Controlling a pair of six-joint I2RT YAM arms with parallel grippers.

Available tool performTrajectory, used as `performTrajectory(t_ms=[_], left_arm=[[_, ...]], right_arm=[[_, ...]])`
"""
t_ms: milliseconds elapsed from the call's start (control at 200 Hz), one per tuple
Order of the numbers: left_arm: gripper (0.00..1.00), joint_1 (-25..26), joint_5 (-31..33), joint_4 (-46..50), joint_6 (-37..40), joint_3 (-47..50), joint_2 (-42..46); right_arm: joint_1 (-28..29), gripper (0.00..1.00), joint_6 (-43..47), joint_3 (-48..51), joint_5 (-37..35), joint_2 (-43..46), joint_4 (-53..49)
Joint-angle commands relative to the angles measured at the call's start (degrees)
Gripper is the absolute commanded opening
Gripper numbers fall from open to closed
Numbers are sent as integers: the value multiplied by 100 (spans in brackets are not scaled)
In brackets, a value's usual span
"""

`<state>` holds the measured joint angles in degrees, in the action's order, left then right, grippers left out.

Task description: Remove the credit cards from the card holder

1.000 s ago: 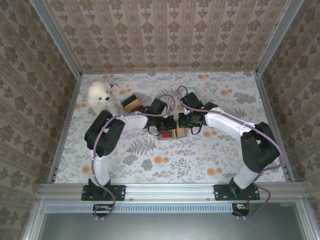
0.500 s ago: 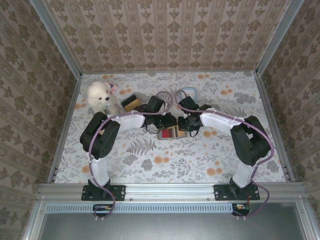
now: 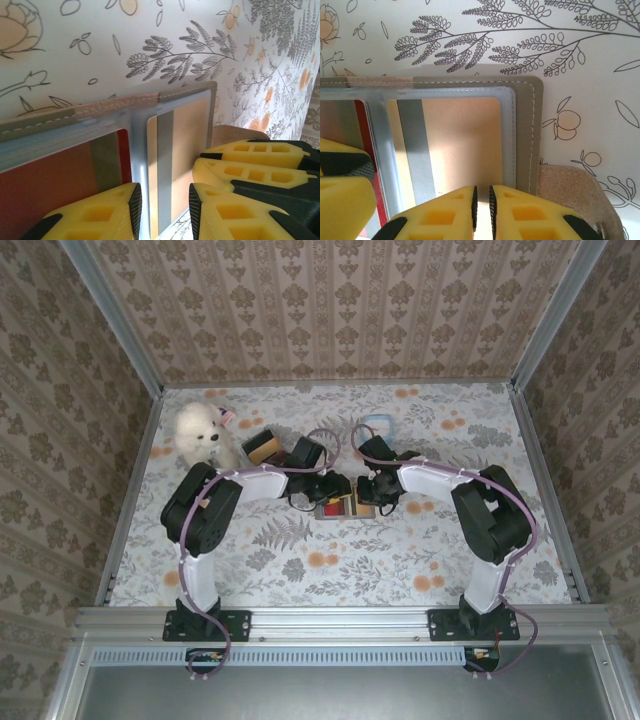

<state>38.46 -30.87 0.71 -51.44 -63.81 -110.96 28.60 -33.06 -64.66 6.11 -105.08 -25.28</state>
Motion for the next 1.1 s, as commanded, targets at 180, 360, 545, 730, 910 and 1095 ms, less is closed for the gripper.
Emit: performTrajectory(t_ms=[180,360,545,730,910,1095], left_arm=[[31,-80,-53,27,-32,151,-242],[28,-111,-78,-2,-37,168,-317],[29,-123,205,285,51,152,-304],[30,-124,586,720,203,102,-232],[32,-119,799,979,218,81,-264],[34,-119,869,1083,238,52,-277]], right_arm=[[-90,19,-78,129,416,-245,185],[-109,19,-79,129,514,-297,226],[-109,19,-80,112,558,-345,199],[-118,19,-90,120,657,-390,243],[-168,17,-121,195,939,-437,428],[-206,17,-165,227,996,-518,475]])
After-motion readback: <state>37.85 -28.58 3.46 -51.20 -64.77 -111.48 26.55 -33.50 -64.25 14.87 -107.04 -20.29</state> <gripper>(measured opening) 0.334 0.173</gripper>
